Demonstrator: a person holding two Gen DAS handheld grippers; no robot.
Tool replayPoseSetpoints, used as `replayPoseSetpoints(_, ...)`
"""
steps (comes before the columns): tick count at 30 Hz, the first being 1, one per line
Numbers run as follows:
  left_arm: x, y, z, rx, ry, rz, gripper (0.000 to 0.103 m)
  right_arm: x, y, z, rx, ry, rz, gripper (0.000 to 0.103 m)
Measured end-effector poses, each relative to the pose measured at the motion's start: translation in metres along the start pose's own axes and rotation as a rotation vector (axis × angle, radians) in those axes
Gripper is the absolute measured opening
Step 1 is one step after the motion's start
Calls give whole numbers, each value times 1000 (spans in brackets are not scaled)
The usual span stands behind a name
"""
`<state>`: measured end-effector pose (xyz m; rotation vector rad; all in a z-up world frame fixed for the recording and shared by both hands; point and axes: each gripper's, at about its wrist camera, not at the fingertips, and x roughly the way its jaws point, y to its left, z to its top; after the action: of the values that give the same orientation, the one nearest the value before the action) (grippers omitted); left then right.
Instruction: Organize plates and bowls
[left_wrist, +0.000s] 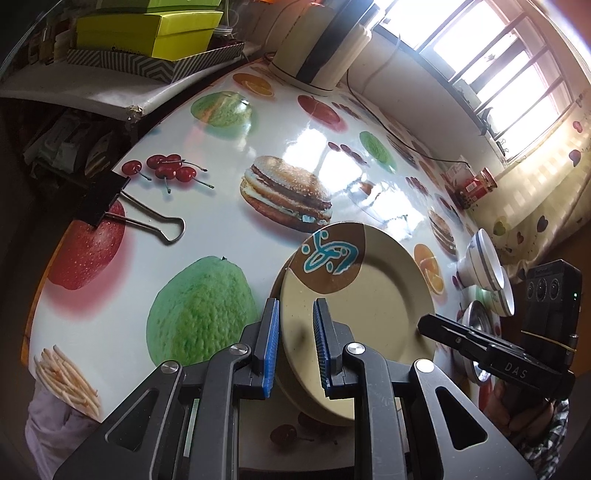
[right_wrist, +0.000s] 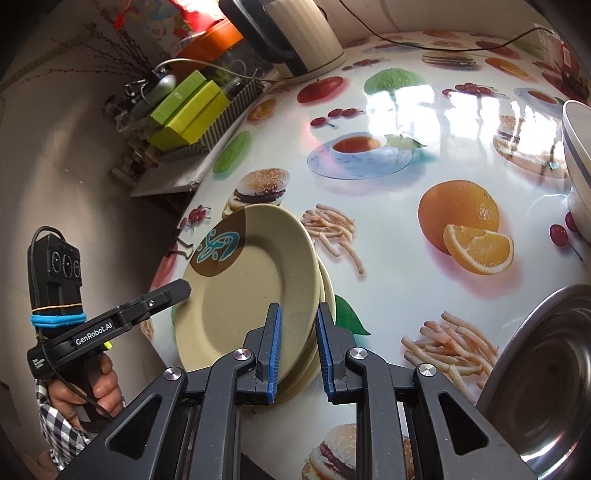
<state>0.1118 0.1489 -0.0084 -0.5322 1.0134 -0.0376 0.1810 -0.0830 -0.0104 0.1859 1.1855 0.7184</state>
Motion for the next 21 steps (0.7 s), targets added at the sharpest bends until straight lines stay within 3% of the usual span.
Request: replayPoseSetpoints(21, -1, -1, -5, 12, 1, 8, 19, 0, 4, -9, -38, -25, -39, 20)
